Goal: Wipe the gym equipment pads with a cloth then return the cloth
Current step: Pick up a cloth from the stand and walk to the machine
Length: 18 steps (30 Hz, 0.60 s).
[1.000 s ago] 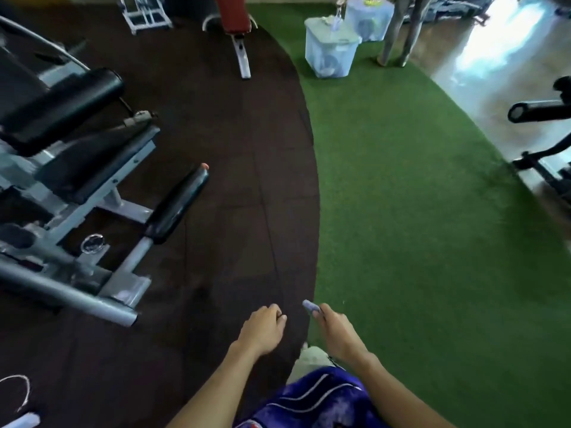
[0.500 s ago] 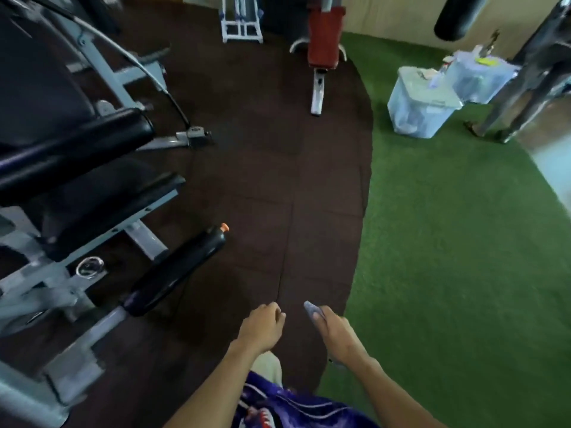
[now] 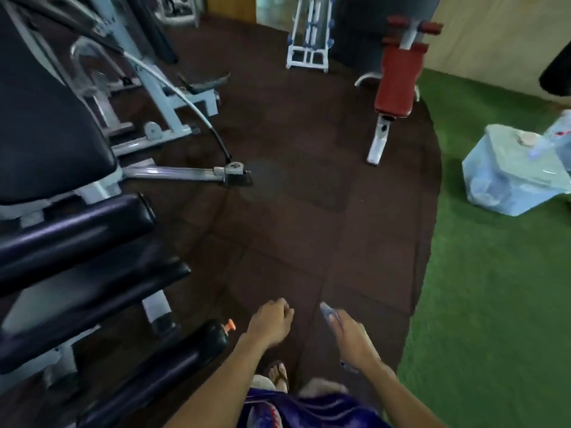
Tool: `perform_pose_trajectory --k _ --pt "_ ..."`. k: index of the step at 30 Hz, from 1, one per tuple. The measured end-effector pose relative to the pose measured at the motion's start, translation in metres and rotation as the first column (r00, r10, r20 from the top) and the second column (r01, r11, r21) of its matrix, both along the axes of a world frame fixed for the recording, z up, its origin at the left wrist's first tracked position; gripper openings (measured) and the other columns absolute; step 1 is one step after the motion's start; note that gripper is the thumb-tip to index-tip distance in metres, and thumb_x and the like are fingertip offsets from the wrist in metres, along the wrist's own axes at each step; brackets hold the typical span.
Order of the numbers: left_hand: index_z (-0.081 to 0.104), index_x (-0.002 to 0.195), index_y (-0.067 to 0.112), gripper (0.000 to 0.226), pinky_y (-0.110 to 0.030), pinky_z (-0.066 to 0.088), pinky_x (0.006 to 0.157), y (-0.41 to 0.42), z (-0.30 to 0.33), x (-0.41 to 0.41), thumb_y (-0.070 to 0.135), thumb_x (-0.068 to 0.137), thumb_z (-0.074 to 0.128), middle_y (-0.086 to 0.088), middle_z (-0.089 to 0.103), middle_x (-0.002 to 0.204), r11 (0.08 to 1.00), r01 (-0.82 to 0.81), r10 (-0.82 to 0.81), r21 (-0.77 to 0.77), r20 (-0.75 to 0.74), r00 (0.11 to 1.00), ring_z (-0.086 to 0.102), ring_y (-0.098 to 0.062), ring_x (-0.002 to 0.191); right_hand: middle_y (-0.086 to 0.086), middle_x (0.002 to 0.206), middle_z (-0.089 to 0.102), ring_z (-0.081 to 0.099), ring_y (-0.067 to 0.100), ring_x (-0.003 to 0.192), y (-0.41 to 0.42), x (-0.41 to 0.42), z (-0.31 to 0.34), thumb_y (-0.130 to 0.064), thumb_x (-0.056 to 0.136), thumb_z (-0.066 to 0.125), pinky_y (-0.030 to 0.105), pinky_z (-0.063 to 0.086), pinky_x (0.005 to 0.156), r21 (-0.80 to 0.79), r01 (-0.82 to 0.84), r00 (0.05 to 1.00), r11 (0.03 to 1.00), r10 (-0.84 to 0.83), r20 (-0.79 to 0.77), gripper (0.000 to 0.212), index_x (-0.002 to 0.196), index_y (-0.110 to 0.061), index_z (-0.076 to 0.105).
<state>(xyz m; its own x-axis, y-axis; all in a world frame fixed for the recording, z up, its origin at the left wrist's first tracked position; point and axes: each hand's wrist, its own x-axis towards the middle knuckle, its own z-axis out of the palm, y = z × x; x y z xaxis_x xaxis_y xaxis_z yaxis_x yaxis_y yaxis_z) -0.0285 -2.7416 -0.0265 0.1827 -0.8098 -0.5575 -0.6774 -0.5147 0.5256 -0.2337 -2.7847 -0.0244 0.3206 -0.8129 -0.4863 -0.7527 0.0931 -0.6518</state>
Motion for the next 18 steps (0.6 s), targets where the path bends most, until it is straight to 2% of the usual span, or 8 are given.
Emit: perform_pose_trajectory --k 2,4,6,8,11,13,16,18 --pt "0.059 0.115 0.018 0.03 -0.041 0.051 0.095 -0.041 0.007 0.022 0.039 0.101 0.042 -0.004 0.064 0.116 0.998 -0.059 0.059 -0.008 -0.006 0.998 0.062 -0.021 0.106 -0.009 0.112 0.069 0.069 0.012 0.099 -0.054 0.028 0.006 -0.033 0.105 0.042 0.012 0.048 0.067 -0.011 -0.065 0.998 0.998 0.065 0.014 0.029 0.129 -0.034 0.058" --pt "0.058 0.117 0.02 0.029 -0.041 0.05 0.098 -0.082 0.002 0.047 0.039 0.101 0.042 -0.002 0.063 0.117 0.991 -0.133 0.133 -0.004 0.0 0.991 0.061 -0.019 0.108 -0.01 0.109 0.068 0.067 0.007 0.094 -0.112 0.057 0.0 -0.032 0.105 0.041 0.006 0.044 0.068 -0.012 -0.131 0.991 0.991 0.131 0.001 0.031 0.13 -0.026 0.059" --pt "0.058 0.118 0.02 0.03 -0.042 0.049 0.1 -0.119 -0.002 0.072 0.039 0.101 0.041 -0.003 0.062 0.12 0.981 -0.193 0.193 0.005 0.011 0.981 0.059 -0.021 0.112 -0.004 0.104 0.07 0.066 0.009 0.086 -0.167 0.093 -0.001 -0.033 0.105 0.04 0.012 0.048 0.067 0.017 -0.223 0.975 0.975 0.223 -0.008 0.031 0.127 -0.022 0.059" --pt "0.057 0.117 0.019 0.031 -0.044 0.047 0.1 -0.159 -0.013 0.1 0.039 0.101 0.04 -0.006 0.061 0.122 0.964 -0.267 0.267 0.008 0.028 0.963 0.058 -0.025 0.115 -0.002 0.109 0.071 0.067 0.011 0.094 -0.226 0.133 -0.007 -0.035 0.105 0.039 0.023 0.051 0.079 0.027 -0.32 0.947 0.947 0.321 -0.004 0.034 0.13 -0.023 0.058" --pt "0.056 0.119 0.016 0.034 -0.045 0.047 0.1 -0.212 -0.02 0.144 0.038 0.101 0.039 -0.011 0.06 0.123 0.907 -0.421 0.42 0.008 0.033 0.907 0.057 -0.031 0.116 -0.007 0.125 0.067 0.062 0.007 0.109 -0.307 0.2 -0.01 -0.036 0.105 0.038 0.025 0.048 0.092 0.02 -0.466 0.885 0.885 0.466 0.024 0.035 0.135 -0.03 0.055" --pt "0.057 0.119 0.016 0.034 -0.045 0.048 0.099 -0.24 -0.019 0.17 0.038 0.101 0.039 -0.009 0.06 0.121 0.841 -0.541 0.541 0.012 0.023 0.841 0.058 -0.029 0.114 -0.007 0.122 0.068 0.064 0.009 0.107 -0.351 0.243 -0.005 -0.037 0.105 0.039 0.026 0.049 0.089 0.016 -0.573 0.819 0.819 0.574 0.002 0.033 0.134 -0.033 0.055" --pt "0.058 0.119 0.018 0.032 -0.043 0.048 0.098 -0.278 -0.015 0.21 0.037 0.102 0.038 -0.007 0.061 0.12 0.719 -0.695 0.695 -0.005 -0.01 0.719 0.059 -0.025 0.112 0.002 0.102 0.072 0.07 0.02 0.088 -0.409 0.316 0.001 -0.039 0.105 0.038 0.027 0.05 0.065 0.022 -0.717 0.696 0.697 0.717 -0.047 0.028 0.125 -0.034 0.057" --pt "0.057 0.119 0.018 0.032 -0.042 0.047 0.097 -0.29 -0.01 0.23 0.037 0.102 0.037 -0.006 0.061 0.12 0.611 -0.791 0.791 0.002 -0.018 0.611 0.058 -0.024 0.112 0.005 0.101 0.072 0.071 0.025 0.089 -0.43 0.36 0.007 -0.039 0.105 0.038 0.03 0.052 0.065 0.027 -0.791 0.609 0.611 0.791 -0.058 0.028 0.126 -0.035 0.056"
